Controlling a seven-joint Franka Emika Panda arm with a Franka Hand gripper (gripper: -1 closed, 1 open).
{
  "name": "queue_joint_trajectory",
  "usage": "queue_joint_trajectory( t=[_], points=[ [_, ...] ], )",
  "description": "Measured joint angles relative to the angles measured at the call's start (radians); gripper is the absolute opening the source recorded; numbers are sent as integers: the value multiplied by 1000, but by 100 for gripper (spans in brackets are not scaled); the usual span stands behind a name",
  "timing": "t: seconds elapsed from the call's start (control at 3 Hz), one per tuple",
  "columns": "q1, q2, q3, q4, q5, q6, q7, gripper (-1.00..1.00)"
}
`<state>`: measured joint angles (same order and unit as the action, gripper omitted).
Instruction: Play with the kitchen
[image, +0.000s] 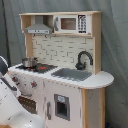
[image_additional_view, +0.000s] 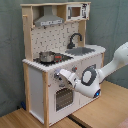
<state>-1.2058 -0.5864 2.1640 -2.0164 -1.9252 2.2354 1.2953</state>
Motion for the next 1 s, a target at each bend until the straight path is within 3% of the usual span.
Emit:
queue_joint_trajectory(
  t=[0.33,0.67,1.0],
  points=[
    [-1,0,0,-2,5,0,0,100],
    [-2,3,0,6,69,0,-24,100],
    [-4,3,0,13,115,9,-113,100]
  ],
)
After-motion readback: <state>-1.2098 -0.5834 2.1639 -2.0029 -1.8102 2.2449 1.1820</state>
